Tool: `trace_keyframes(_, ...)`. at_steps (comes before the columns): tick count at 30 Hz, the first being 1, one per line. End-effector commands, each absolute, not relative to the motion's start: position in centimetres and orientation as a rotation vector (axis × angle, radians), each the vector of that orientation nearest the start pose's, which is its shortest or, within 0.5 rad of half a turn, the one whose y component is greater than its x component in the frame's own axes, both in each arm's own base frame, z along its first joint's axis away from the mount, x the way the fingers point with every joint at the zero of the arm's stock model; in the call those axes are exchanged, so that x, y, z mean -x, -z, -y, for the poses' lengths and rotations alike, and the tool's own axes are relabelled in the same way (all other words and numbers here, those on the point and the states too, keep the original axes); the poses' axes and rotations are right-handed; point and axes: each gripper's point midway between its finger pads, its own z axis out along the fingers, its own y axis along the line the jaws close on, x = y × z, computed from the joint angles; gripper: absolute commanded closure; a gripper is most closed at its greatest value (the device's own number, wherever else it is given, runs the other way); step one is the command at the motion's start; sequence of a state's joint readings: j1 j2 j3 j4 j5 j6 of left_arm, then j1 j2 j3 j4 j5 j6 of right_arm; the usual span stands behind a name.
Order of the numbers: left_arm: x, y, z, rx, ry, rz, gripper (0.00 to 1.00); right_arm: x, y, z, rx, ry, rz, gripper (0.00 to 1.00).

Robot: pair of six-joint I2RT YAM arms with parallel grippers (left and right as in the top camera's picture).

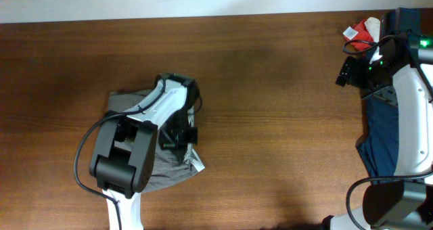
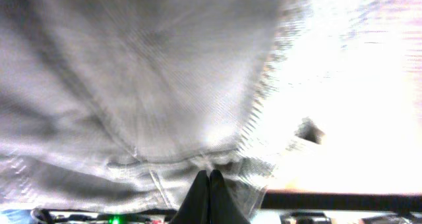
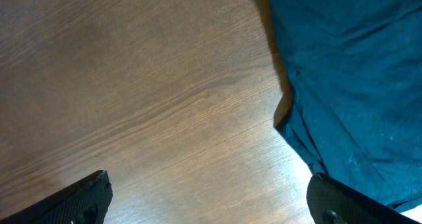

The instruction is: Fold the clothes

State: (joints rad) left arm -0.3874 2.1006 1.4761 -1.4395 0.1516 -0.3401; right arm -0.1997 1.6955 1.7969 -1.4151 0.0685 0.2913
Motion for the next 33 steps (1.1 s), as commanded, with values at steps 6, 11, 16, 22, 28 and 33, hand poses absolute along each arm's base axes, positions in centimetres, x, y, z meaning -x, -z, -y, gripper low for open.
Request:
trace_keyframes(6, -36.0, -7.9, 13.0, 0.099, 0.164, 3.126, 0.98, -34.2, -22.2, 8.3, -0.722, 0.086, -2.794, 0.02)
trace_keyframes(11, -38.3, -5.8, 12.9, 0.074, 0.162, 3.228, 0.98, -34.2, -22.2, 8.3, -0.722, 0.086, -2.794, 0.02)
trace_keyframes(16, -37.6, -3.4, 11.6, -0.055, 0.174, 3.213, 0.98, -34.2, -22.2, 8.3, -0.722, 0.086, -2.794, 0.02)
trace_keyframes(22, -39.3, -0.5, 10.3, -0.146, 0.131, 3.303, 0.96, -34.2, -22.2, 8.3, -0.722, 0.086, -2.794, 0.02)
trace_keyframes(28, -39.8, -0.4, 10.4, -0.157, 0.100, 3.344, 0.90, -34.2, -22.2, 8.3, -0.722, 0.086, -2.794, 0.02)
trace_keyframes(33, -39.8, -9.1, 10.2, -0.167, 0.073, 3.394, 0.89, -34.2, -22.2, 8.3, -0.722, 0.086, -2.794, 0.02)
